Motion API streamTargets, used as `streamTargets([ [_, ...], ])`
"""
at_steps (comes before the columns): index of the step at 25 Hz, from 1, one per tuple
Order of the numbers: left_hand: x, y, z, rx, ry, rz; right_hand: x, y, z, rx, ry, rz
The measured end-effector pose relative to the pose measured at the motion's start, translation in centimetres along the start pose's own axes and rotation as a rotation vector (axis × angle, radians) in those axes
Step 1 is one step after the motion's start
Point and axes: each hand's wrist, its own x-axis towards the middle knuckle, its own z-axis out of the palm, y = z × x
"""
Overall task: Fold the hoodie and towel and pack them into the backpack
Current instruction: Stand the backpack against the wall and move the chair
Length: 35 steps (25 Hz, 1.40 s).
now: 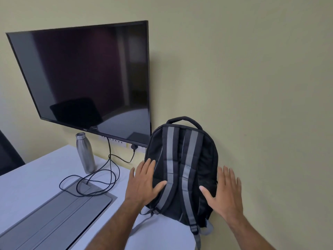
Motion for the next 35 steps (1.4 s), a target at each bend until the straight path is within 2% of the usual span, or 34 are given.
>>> streamTargets([
  [3,-3.6,2.0,-1.2,0.005,-0.061,0.039,-3.9,-0.7,-2.6,-0.036,-0.024,-0.043],
  [8,-9.7,5.4,-3.0,0.053,-0.062,0.094,-10.4,-0.5,-6.7,-0.071,-0.048,-0.068],
  [16,-19.8,9.8,-5.1,0.095,-0.037,0.053,-21.0,2.1,-11.8,-0.057,-0.092,-0.071],
  [19,-24.6,12.1,-5.5,0.106,-0.086,0.019,-25.8,4.0,-14.1,-0.068,-0.111,-0.077],
  [23,-31.1,16.1,-7.1,0.088,-0.139,0.023,-32.4,6.8,-17.7,-0.081,-0.171,-0.028],
  [29,-37.7,22.3,-12.1,0.025,-0.126,0.079,-39.9,10.9,-24.8,-0.149,-0.139,0.066],
  [35,-47.9,29.3,-15.8,-0.084,-0.166,0.218,-49.2,14.8,-34.1,-0.242,-0.112,0.215],
])
